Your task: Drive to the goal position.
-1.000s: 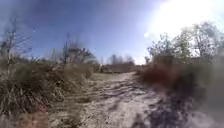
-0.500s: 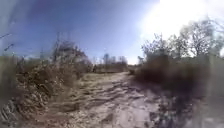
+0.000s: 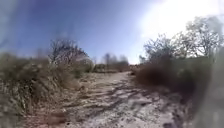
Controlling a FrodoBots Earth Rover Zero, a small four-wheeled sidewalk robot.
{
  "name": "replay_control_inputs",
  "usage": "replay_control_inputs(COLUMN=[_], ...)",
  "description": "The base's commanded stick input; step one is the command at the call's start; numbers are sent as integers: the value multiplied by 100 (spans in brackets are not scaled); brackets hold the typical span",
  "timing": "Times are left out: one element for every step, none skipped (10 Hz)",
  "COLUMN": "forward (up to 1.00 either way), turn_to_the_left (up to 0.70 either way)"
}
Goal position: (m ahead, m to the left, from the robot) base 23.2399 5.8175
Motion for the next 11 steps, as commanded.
replay_control_inputs(forward=[70, 70, 70, 70, 70, 70, 70, 70, 70, 70, 70], turn_to_the_left=[1, 2, 10, 20, 13, 6, 0, 0, 0, 0, 0])
